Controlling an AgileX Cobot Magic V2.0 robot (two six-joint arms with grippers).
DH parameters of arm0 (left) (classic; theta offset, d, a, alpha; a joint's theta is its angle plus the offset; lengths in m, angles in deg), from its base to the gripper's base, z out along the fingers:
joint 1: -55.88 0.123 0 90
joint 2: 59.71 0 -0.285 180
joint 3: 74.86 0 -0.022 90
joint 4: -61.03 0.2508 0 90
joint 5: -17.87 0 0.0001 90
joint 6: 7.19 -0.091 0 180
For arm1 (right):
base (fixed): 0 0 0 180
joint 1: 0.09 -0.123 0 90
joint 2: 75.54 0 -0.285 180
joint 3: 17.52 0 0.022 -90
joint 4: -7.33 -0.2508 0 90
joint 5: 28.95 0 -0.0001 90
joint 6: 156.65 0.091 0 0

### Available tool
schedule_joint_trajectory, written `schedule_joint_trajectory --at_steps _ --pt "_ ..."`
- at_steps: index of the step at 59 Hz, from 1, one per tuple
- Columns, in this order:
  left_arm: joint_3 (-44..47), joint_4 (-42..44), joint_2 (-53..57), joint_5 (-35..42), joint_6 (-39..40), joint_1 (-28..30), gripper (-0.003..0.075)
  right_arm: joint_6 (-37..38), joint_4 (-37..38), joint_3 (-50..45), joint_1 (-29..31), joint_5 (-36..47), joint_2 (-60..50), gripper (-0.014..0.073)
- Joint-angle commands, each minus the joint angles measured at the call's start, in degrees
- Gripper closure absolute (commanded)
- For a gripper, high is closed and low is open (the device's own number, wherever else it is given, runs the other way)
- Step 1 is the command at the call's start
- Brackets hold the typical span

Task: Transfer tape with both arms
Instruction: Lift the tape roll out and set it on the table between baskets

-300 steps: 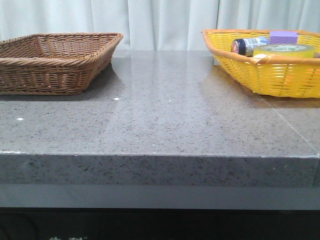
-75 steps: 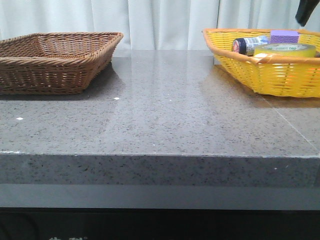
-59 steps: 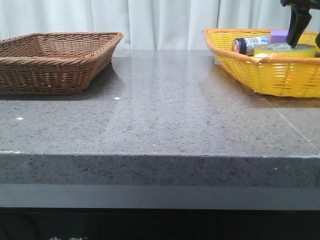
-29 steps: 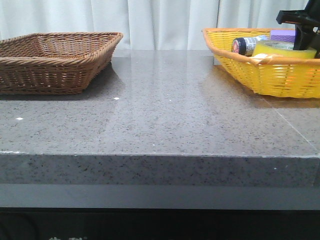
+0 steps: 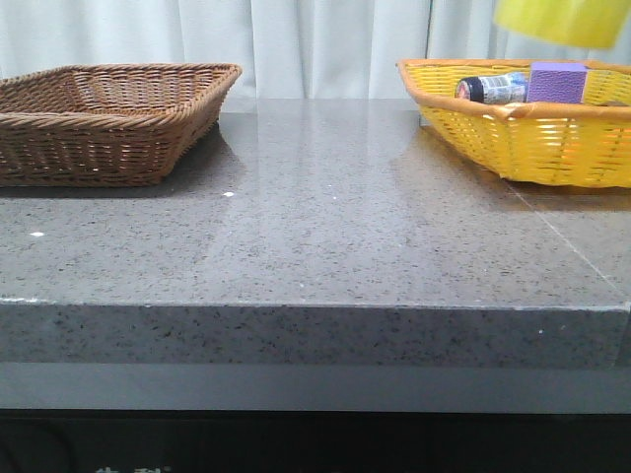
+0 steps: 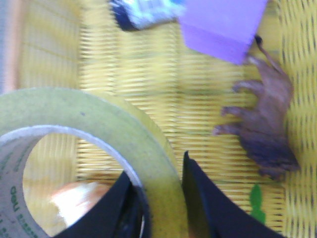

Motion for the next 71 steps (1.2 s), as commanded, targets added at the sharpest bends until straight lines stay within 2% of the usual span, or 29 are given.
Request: schedule_joint_trajectory --at_steps 1,19,33,44,60,71 --pt "-1.9 -0.7 -0.3 4.3 0.4 -0.4 0.0157 -3.2 -3.9 2.3 -3.1 2.3 -7.0 0.0452" --pt "-1.9 -0.7 -0.3 4.3 0.4 -0.4 0.0157 -8.5 -2.7 1.7 -19.9 1.2 -9.1 0.0452" --pt "-1.9 -0.7 -0.3 4.3 0.4 -0.4 0.0157 -8.4 3.3 0.4 -30.0 1.1 -5.8 0.0452" --pt "-1.9 -0.7 -0.3 4.3 0.4 -0.4 0.0157 -8.4 6.8 0.3 -33.0 0.7 -1.8 0.0452" --pt "-1.9 -0.7 -0.3 4.3 0.4 -0.4 0.0157 -8.4 13.2 0.3 -33.2 0.5 4.7 0.0452" --pt "-1.9 -0.7 -0.3 4.3 0.4 -0.4 0.0157 -8.4 14.1 0.3 -33.2 -0.8 7.6 0.0450"
